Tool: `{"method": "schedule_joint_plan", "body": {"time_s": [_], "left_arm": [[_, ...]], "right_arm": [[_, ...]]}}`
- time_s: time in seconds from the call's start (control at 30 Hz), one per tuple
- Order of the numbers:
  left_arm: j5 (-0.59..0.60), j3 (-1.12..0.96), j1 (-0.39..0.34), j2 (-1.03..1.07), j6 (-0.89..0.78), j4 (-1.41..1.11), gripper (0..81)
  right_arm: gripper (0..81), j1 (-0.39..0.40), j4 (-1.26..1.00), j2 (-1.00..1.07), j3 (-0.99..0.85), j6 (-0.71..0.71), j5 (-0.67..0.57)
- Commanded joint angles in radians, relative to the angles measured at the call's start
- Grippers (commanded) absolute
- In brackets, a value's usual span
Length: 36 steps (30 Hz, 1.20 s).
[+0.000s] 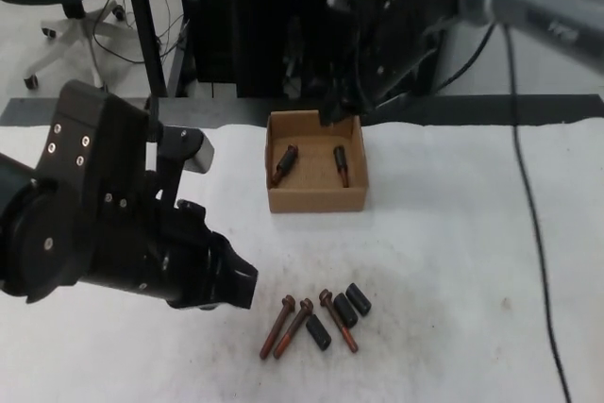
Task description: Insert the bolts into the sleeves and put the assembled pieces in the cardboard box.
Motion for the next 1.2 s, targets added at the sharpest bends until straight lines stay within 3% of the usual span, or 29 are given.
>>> {"method": "schedule_joint_plan", "body": {"time_s": [0.0, 0.3, 0.6, 0.77, 0.87, 1.07, 1.17], "left_arm": [[0.019, -0.018, -0.027, -0.008, 0.04, -0.003, 0.3], [-0.281, -0.03, -0.141, 0.001, 0.047, 0.001, 0.3], [-0.282, -0.198, -0.141, 0.222, 0.052, 0.091, 0.3], [-0.282, -0.412, -0.141, 0.425, 0.125, 0.335, 0.3], [-0.282, -0.521, -0.141, 0.527, 0.126, 0.437, 0.3], [-0.282, -0.584, -0.141, 0.593, 0.126, 0.473, 0.6], [-0.282, -0.584, -0.152, 0.593, 0.126, 0.48, 7.6]], "right_arm": [[0.4, 0.001, 0.042, -0.07, 0.03, -0.023, -0.035], [0.4, 0.001, 0.012, -0.498, 0.4, -0.03, -0.033], [0.4, 0.001, -0.002, -1.008, 0.72, -0.026, -0.023], [0.4, 0.001, -0.002, -1.211, 0.817, -0.022, 0.112], [0.4, -0.001, -0.001, -1.274, 0.857, -0.022, 0.181], [0.4, -0.001, 0.009, -1.308, 0.87, -0.022, 0.182], [0.4, -0.001, 0.009, -1.308, 0.87, -0.022, 0.182]]}}
